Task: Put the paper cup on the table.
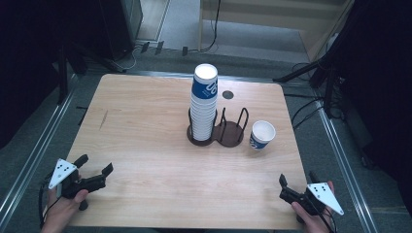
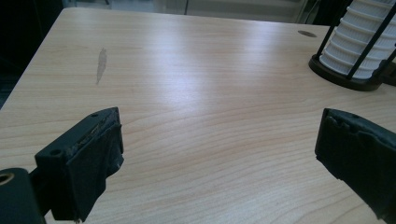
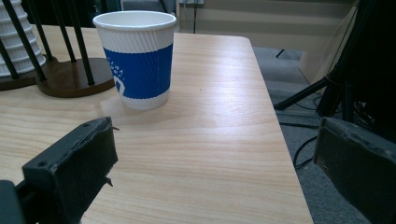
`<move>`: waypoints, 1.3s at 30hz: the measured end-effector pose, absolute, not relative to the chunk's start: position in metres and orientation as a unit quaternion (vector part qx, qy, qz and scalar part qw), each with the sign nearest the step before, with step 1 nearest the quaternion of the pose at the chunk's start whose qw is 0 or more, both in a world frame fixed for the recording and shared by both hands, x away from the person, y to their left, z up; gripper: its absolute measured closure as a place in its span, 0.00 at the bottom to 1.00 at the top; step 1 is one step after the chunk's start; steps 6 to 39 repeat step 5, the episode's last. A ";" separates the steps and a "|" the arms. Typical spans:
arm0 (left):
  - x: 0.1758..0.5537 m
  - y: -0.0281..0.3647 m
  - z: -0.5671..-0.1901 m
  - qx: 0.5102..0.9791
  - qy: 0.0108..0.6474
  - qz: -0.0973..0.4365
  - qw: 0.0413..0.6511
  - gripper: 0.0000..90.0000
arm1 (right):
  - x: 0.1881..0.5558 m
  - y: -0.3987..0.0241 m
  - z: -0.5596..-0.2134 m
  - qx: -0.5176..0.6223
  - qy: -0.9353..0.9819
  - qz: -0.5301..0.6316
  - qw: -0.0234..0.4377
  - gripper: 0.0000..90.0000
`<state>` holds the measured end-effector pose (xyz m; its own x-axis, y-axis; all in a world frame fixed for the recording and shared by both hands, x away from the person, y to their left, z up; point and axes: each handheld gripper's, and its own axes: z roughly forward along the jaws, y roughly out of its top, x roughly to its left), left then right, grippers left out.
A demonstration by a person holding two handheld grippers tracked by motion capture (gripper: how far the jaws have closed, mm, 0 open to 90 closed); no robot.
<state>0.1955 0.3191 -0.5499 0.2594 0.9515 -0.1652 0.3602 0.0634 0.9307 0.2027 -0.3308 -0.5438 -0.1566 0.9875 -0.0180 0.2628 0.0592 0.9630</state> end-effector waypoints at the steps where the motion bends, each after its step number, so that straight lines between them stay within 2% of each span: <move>1: 0.196 0.319 -0.550 0.615 0.533 0.296 0.500 0.02 | 0.203 -0.331 -0.544 0.513 0.609 0.455 0.398 0.00; 39: 0.200 0.318 -0.550 0.614 0.534 0.297 0.501 0.02 | 0.201 -0.330 -0.545 0.511 0.619 0.450 0.391 0.00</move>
